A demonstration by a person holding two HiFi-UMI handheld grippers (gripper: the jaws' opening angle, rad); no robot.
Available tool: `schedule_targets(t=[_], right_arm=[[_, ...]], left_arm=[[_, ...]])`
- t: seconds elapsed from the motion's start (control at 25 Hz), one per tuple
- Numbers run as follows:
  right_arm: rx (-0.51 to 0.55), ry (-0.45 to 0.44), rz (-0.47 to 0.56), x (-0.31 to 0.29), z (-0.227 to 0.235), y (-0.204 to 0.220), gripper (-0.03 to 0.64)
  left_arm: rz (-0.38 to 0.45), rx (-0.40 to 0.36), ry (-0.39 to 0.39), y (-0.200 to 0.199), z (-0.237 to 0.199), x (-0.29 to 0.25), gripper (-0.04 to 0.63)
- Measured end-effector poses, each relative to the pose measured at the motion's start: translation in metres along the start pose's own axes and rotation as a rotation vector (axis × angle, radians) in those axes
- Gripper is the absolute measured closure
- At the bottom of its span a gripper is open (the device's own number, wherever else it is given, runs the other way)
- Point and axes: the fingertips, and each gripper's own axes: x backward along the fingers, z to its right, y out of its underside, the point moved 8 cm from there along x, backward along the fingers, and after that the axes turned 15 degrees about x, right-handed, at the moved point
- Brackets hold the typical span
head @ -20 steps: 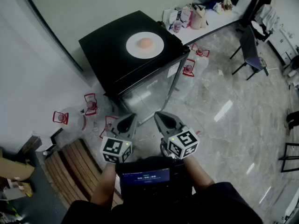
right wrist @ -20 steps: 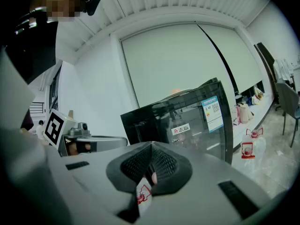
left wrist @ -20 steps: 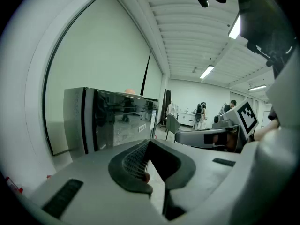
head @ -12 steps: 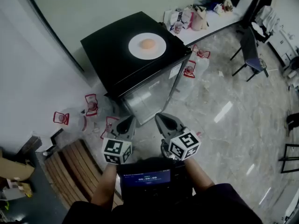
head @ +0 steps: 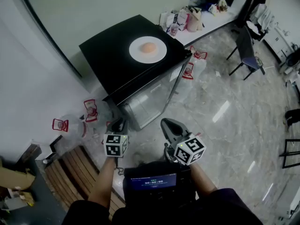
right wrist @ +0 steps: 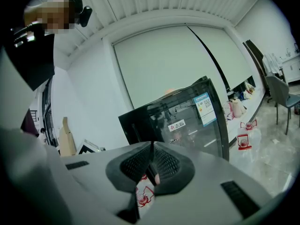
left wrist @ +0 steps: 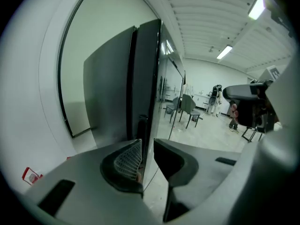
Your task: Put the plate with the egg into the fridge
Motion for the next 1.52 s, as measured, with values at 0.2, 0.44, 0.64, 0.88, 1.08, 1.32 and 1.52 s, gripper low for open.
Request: schedule_targets(t=[0.2, 0.44, 0.64, 0.88, 1.08, 1.32, 1.52], right_arm=[[0.003, 0.042, -0.015, 0.003, -0.009, 0.005, 0.609], [0.001, 0.101, -0.021, 0.005, -0.025, 0.009, 0.609], [-0.011, 0.146, -0.023, 0.018, -0.04, 0.015, 0.609], [0.0, 0.147, -0.037, 0.033, -0.048, 0.024, 0.609], [0.012, 0.127, -0.044, 0.051, -0.039, 0.026, 0.609], [0.016, 0.103, -0.056, 0.074, -0.021, 0.025, 0.609], [0.077, 0.077, -0.069, 0.086, -0.019, 0.022, 0.609]], left_arm=[[-0.063, -0.082, 0.06, -0.003, -0.005, -0.02, 0.555], [-0.069, -0.164, 0.091, -0.006, -0.006, -0.024, 0.557], [-0.083, -0.204, 0.11, -0.007, -0.004, -0.022, 0.557], [-0.074, -0.17, 0.059, -0.003, -0.001, -0.02, 0.557], [-0.059, -0.12, -0.008, -0.001, 0.003, -0.02, 0.557], [-0.034, -0.128, -0.002, 0.025, 0.047, -0.002, 0.557], [-0.012, -0.105, -0.033, 0.057, 0.101, 0.009, 0.557]])
